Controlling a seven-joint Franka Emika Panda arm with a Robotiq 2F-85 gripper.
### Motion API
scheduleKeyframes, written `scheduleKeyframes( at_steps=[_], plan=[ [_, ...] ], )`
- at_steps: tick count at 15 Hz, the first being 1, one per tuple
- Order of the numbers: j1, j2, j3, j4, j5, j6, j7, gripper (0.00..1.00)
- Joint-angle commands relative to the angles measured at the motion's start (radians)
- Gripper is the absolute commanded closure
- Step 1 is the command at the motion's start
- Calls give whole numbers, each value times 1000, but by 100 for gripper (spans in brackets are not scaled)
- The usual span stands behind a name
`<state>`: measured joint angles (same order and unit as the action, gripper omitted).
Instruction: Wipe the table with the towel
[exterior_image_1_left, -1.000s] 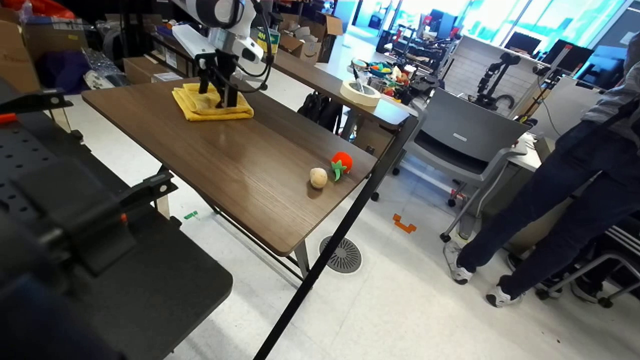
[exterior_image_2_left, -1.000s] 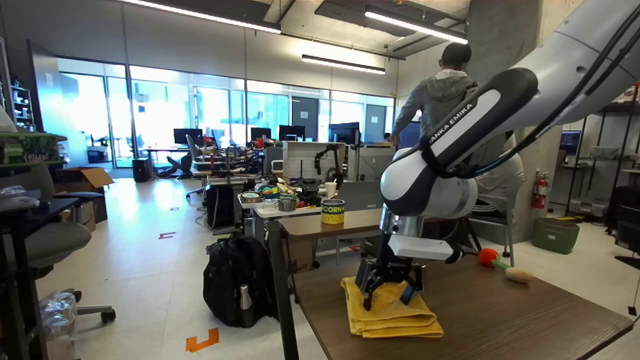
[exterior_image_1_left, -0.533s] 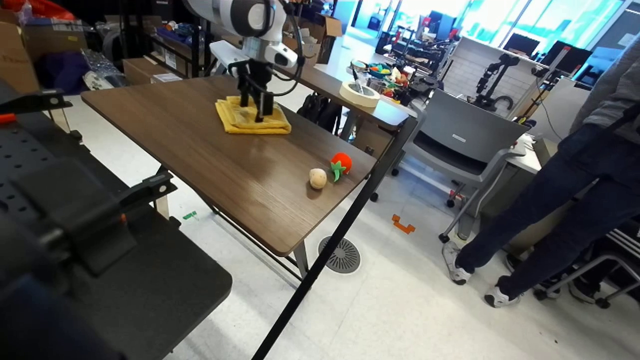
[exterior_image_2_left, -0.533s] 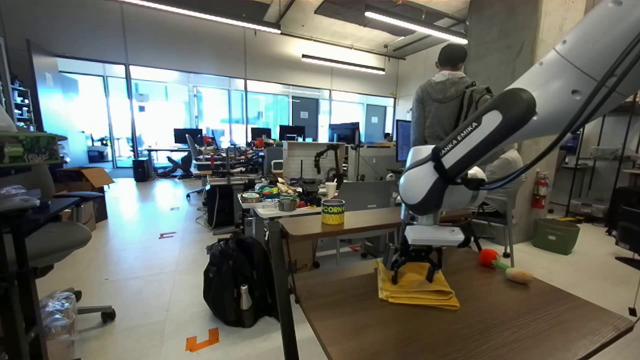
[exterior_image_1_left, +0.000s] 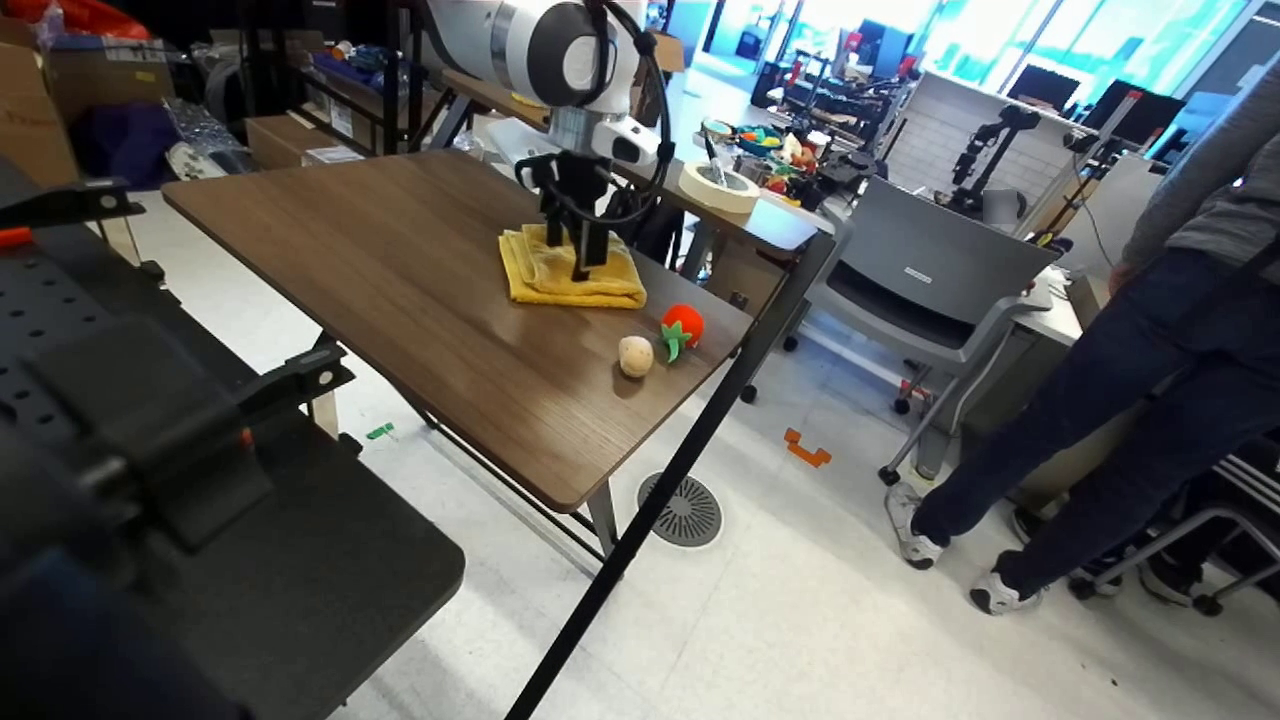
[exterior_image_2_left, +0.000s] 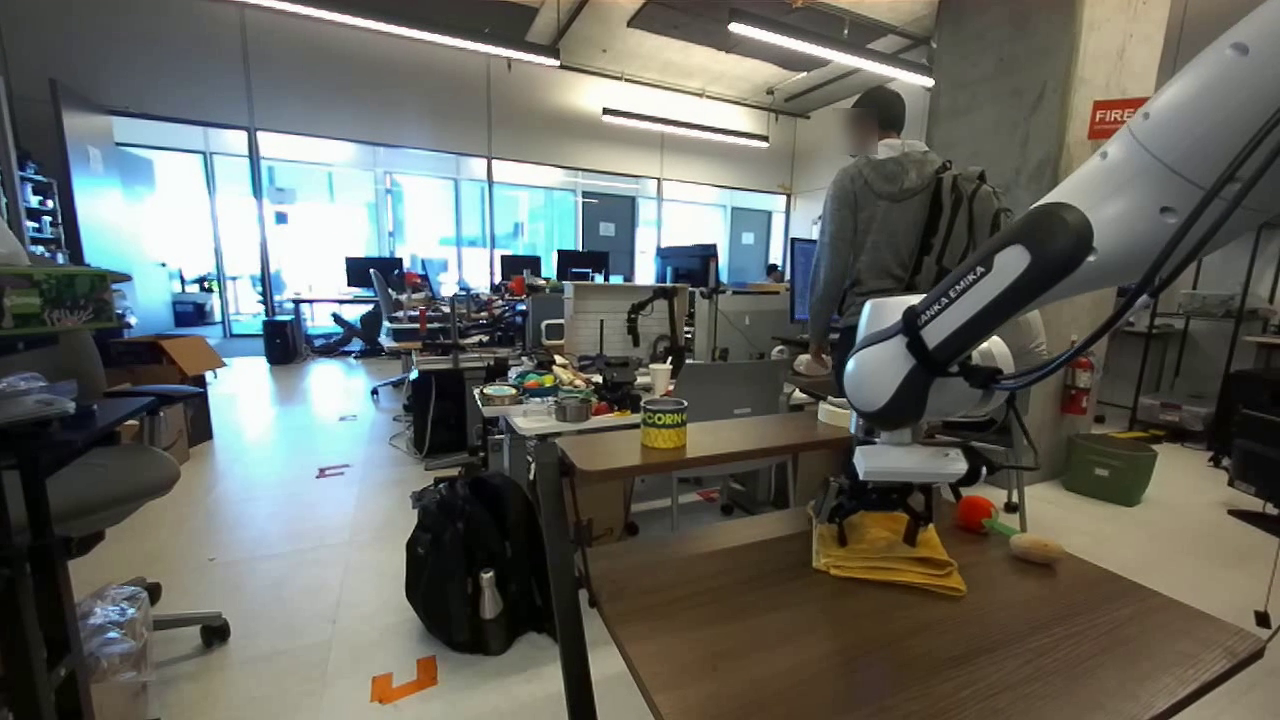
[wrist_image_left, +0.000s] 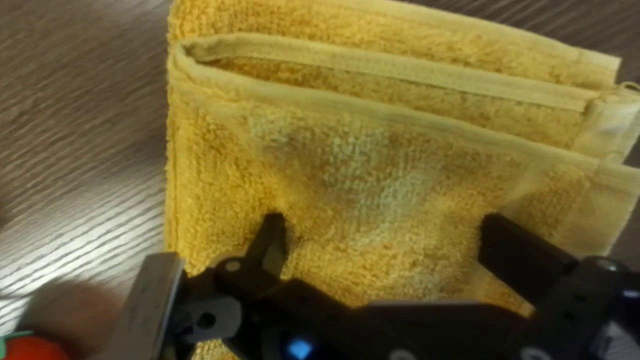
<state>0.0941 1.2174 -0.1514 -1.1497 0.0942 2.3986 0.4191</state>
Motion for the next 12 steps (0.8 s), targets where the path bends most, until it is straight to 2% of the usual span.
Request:
scheduleKeyframes(
  at_steps=[1, 4, 9, 10, 12],
  plan=[
    [51, 9, 65, -29, -26, 71, -42, 0],
    [106, -3, 114, -45, -40, 129, -78, 0],
    [151, -51, 234, -77, -9, 127, -137, 0],
    [155, -8, 189, -19, -22, 110, -92, 0],
    [169, -10, 196, -18, -22, 110, -90, 0]
  ],
)
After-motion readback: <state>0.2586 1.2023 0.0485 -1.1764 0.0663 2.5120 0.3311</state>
